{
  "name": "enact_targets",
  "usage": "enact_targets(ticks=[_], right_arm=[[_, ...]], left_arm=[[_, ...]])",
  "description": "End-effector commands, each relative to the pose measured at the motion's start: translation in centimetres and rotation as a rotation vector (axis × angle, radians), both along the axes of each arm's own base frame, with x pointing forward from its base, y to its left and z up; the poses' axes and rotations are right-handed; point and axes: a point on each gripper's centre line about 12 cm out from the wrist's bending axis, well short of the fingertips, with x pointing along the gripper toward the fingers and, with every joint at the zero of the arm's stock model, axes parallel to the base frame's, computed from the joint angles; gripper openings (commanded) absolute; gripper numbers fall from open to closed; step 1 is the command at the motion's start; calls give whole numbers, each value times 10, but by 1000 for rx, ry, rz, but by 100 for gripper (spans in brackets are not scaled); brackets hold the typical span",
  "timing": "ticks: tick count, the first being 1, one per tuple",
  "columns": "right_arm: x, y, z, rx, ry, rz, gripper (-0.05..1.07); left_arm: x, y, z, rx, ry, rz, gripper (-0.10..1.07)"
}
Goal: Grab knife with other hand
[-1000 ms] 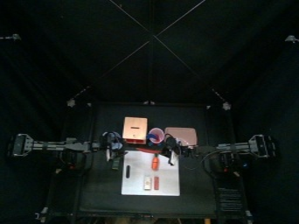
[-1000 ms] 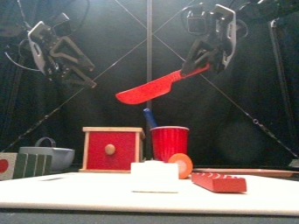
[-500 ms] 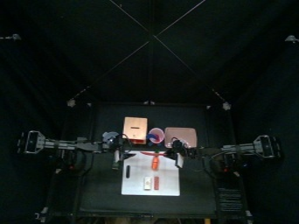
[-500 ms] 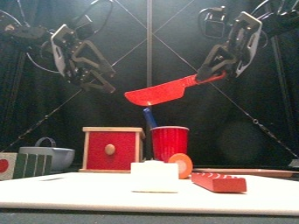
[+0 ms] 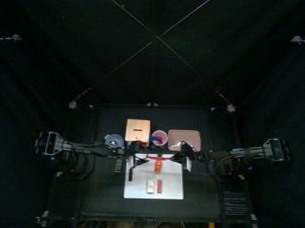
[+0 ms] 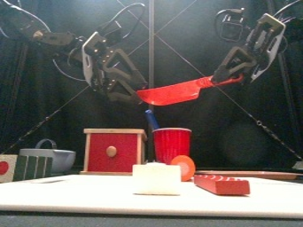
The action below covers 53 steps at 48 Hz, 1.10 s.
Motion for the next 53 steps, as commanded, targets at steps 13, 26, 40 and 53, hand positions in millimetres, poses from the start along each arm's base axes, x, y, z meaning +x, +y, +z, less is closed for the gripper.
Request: enact_targets(ticks=[13, 26, 40, 53], right_arm=[[-1, 1, 2, 3, -16, 3, 33], [-2, 1, 1, 3, -13, 6, 33], [-2, 1, -2, 10, -4, 3, 33], [-1, 1, -6, 20, 11, -2, 33]], left_arm=[[19, -3, 2, -11, -25, -3, 97], [27, -3, -9, -12, 1, -3, 88], [28, -3, -10, -9, -6, -4, 72], [28, -5, -16, 35, 7, -42, 69]])
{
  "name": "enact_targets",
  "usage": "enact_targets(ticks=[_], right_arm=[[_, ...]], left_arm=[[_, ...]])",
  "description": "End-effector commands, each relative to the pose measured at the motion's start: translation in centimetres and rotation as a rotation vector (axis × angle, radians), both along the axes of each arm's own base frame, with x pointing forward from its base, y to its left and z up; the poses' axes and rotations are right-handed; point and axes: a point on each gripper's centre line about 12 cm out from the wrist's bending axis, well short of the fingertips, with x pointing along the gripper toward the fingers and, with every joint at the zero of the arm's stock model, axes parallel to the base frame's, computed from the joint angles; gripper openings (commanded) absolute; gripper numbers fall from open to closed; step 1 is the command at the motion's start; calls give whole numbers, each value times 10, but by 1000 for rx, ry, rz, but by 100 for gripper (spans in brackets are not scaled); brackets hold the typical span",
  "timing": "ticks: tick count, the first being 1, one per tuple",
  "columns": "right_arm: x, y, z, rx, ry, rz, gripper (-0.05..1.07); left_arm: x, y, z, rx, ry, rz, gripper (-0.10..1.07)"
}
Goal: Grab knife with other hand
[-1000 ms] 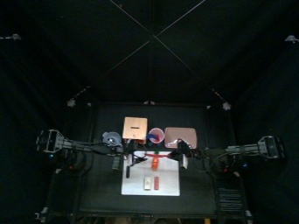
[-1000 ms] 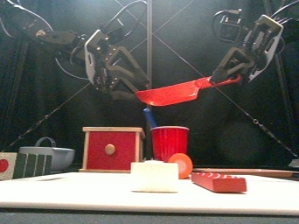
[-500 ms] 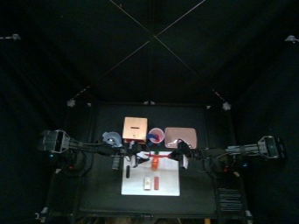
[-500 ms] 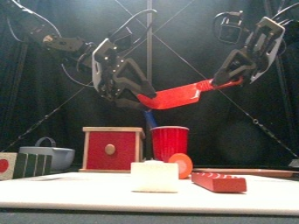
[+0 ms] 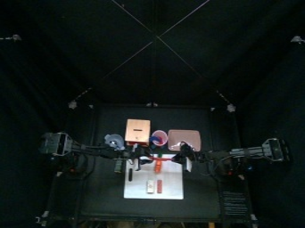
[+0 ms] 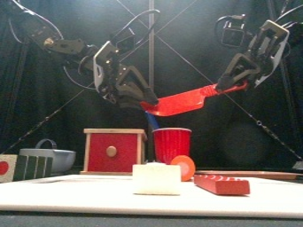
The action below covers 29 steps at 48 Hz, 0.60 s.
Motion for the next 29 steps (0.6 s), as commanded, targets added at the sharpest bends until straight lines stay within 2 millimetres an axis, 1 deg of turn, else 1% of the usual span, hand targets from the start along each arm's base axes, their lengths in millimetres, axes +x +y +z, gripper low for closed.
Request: enact_targets(ticks=[1, 5, 11, 18, 22, 29], right_arm=[[2, 1, 7, 1, -25, 5, 33], [2, 1, 6, 9, -23, 0, 33], [2, 1, 6, 15, -23, -2, 33], [3, 2, 1, 24, -8, -4, 33], [3, 2, -3, 33, 8, -9, 33], [6, 2, -12, 63, 38, -24, 32]], left_arm=[[6, 0, 9, 21, -35, -17, 68], [7, -1, 7, 28, -43, -23, 64], [8, 1, 6, 33, -70, -22, 54], [9, 1, 2, 43, -72, -31, 45], [8, 1, -2, 47, -64, -35, 43], [6, -1, -8, 62, -48, -52, 43]])
